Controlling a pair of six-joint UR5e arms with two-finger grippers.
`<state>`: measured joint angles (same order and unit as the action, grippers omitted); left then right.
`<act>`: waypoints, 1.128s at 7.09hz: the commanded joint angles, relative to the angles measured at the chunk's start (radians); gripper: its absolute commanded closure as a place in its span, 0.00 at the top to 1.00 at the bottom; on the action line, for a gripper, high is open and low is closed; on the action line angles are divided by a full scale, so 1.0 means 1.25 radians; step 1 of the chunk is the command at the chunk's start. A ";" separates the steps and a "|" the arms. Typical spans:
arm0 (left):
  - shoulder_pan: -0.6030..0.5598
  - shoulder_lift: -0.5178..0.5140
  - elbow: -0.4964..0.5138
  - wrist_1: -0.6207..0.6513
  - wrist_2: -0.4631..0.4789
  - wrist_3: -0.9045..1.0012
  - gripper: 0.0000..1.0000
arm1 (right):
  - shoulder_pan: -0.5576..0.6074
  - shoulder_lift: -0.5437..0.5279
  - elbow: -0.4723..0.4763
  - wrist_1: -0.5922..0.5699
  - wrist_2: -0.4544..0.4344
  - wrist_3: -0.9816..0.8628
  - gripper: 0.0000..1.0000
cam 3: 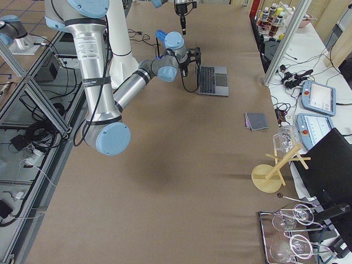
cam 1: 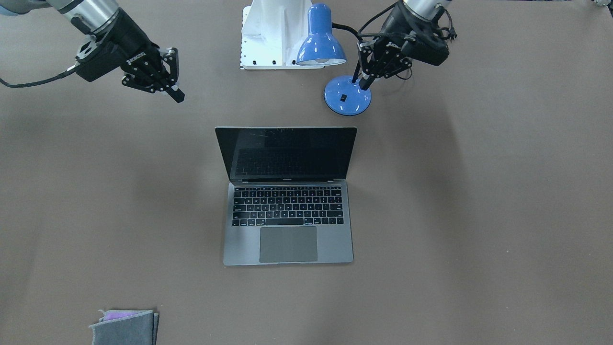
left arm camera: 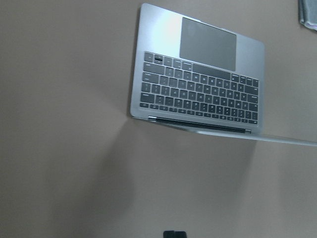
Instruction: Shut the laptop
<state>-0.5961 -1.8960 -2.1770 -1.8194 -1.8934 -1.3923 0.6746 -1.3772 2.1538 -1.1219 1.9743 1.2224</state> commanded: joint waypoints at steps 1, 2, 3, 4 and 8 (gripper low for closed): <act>0.042 -0.057 0.055 0.005 0.085 -0.008 0.00 | -0.083 0.067 0.000 -0.073 -0.110 0.011 0.00; 0.042 -0.088 0.092 0.005 0.088 -0.007 0.00 | -0.098 0.113 -0.017 -0.121 -0.131 0.010 0.00; 0.042 -0.093 0.104 0.004 0.089 -0.004 0.00 | -0.105 0.148 -0.056 -0.121 -0.156 0.010 0.00; 0.041 -0.093 0.113 0.004 0.089 0.002 0.00 | -0.104 0.174 -0.082 -0.122 -0.160 0.009 0.00; -0.002 -0.136 0.177 0.000 0.105 0.042 0.00 | -0.073 0.235 -0.167 -0.117 -0.179 0.006 0.00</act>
<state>-0.5754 -2.0353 -1.9984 -1.8182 -1.7713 -1.3651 0.5670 -1.1071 1.9769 -1.2694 1.7550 1.2308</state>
